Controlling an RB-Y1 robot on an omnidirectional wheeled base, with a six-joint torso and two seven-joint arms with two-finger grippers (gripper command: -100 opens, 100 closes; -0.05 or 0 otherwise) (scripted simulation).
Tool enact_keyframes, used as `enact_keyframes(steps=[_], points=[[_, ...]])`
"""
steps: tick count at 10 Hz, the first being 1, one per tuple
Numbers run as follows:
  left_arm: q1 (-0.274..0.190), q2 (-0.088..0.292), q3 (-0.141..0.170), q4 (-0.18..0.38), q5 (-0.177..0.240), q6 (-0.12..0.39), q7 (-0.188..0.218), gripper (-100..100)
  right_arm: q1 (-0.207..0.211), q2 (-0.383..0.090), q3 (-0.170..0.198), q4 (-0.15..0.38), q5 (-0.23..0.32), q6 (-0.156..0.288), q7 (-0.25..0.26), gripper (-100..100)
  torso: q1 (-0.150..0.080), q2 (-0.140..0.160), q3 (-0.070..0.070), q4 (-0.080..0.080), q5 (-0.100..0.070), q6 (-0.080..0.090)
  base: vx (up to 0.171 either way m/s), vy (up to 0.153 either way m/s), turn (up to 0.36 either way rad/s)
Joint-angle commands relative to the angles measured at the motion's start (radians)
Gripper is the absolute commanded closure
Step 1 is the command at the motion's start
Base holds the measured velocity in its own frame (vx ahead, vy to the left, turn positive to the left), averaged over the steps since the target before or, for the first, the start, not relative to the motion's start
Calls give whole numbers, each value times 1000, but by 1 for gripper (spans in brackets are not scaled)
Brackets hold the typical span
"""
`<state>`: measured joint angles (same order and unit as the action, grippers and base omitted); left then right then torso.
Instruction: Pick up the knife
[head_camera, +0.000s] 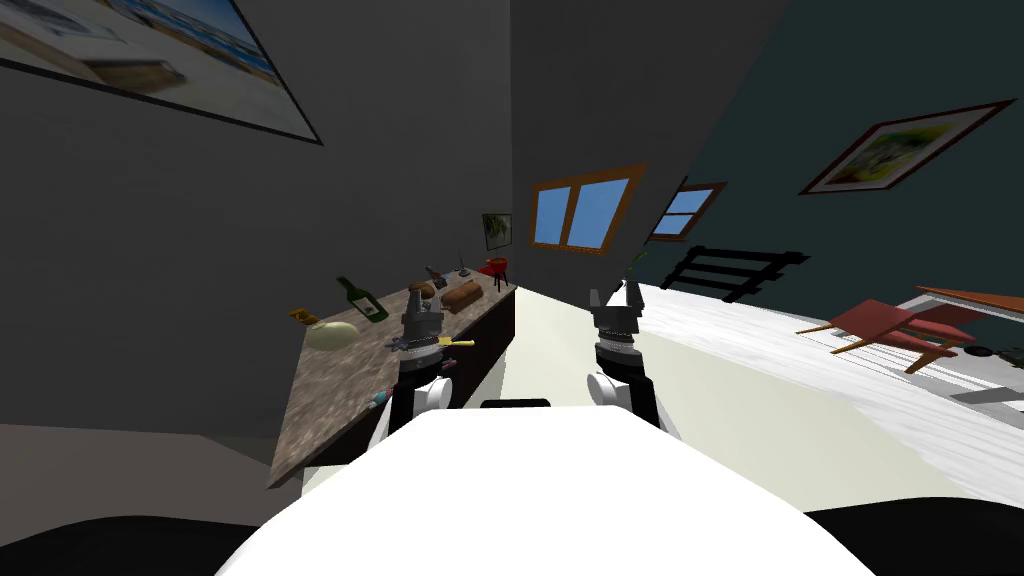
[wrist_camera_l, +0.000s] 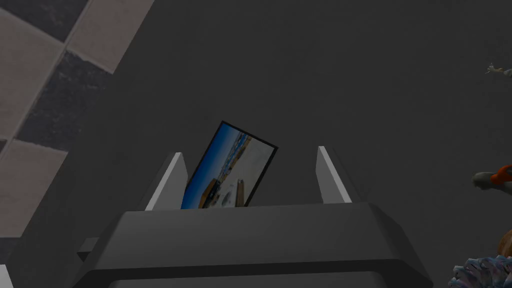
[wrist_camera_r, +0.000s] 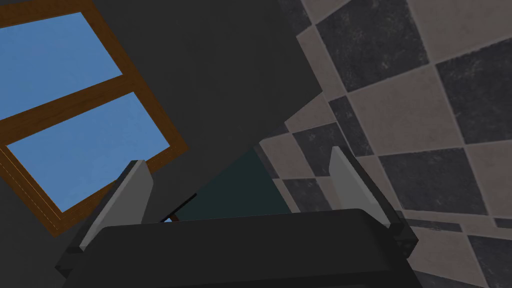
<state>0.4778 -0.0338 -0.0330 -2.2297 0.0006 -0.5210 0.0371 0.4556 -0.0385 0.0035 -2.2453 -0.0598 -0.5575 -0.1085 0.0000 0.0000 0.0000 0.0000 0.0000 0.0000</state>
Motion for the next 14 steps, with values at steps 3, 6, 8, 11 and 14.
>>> enact_keyframes(steps=[3, 6, 8, 11, 14], points=[[-6, 96, -14, 57, -1, 4, 2, -100, 0, 0, 0, 0, 0, 0, 0, 0, -1, -1, 0, 0, 0, 0, 7, -23, 36], [-13, 160, -34, 144, -3, 10, 6, -100, 0, 0, 0, 0, 0, 0, 0, 0, -2, 0, 0, 0, 0, 0, -8, -38, 68], [-16, 175, -42, 185, -3, 11, 7, -100, 0, 0, 0, 0, 0, 0, 0, 0, -2, 1, 1, 0, 0, 0, -33, -30, 38], [-22, 197, -58, 251, -4, 12, 10, -100, 0, 0, 0, 0, 0, 0, 0, 0, -1, 2, 1, 0, 0, 0, -37, -23, 71], [-29, 212, -73, 332, -4, 11, 13, -100, 0, 0, 0, 0, 0, 0, 0, 0, -1, 3, 2, 1, 0, 0, -55, -20, 70]])
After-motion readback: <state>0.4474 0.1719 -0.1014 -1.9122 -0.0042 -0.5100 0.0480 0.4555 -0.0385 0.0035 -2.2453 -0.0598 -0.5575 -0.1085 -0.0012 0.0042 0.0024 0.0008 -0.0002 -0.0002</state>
